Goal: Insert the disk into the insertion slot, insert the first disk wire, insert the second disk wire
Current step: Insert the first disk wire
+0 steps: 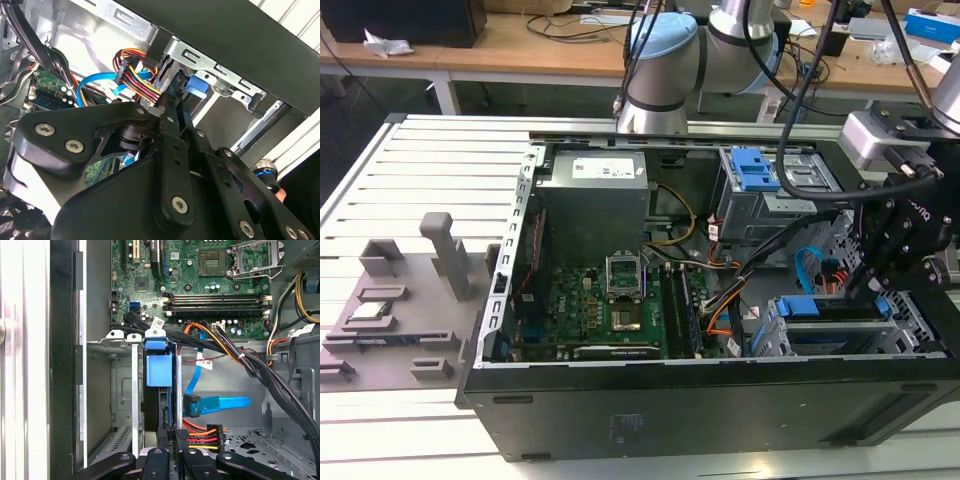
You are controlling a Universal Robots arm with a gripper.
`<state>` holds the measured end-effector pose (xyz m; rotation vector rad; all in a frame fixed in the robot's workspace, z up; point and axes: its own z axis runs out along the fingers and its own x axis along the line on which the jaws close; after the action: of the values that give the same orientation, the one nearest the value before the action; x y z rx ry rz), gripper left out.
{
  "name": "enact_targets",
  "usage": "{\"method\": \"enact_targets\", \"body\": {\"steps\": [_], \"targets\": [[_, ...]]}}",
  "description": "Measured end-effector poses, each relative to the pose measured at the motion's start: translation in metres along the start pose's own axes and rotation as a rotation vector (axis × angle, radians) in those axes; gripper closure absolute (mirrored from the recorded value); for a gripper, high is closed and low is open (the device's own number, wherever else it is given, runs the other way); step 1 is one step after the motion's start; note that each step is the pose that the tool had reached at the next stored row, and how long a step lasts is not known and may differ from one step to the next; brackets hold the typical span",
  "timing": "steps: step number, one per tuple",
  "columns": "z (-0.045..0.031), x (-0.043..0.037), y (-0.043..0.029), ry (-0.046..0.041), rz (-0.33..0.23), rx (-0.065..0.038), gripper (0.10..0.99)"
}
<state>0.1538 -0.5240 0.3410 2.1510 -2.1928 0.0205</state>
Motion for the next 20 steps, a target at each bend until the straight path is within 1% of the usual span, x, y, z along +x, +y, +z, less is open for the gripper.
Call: {"method": "enact_targets", "body": {"steps": [4, 8, 13, 14, 15, 16, 18, 20], "targets": [[0.0, 0.0004, -0.0011, 0.0, 0.0, 0.0, 0.918], [0.0045, 0.0007, -0.0015, 0.0004, 0.0, 0.0, 0.918], [0.0049, 0.0007, -0.0014, 0.0012, 0.0, 0.0, 0.918], [0.0053, 0.0006, -0.0015, 0.0005, 0.0, 0.0, 0.906], [0.0052, 0.0006, -0.0015, 0.0008, 0.0, 0.0, 0.906], [0.0052, 0.0006, -0.0015, 0.0008, 0.0, 0.0, 0.843], [0.0048, 0.0007, -0.0014, 0.0016, 0.0, 0.0, 0.843], [0.0004, 0.001, -0.0013, 0.0015, 0.0, 0.0, 0.843]]}}
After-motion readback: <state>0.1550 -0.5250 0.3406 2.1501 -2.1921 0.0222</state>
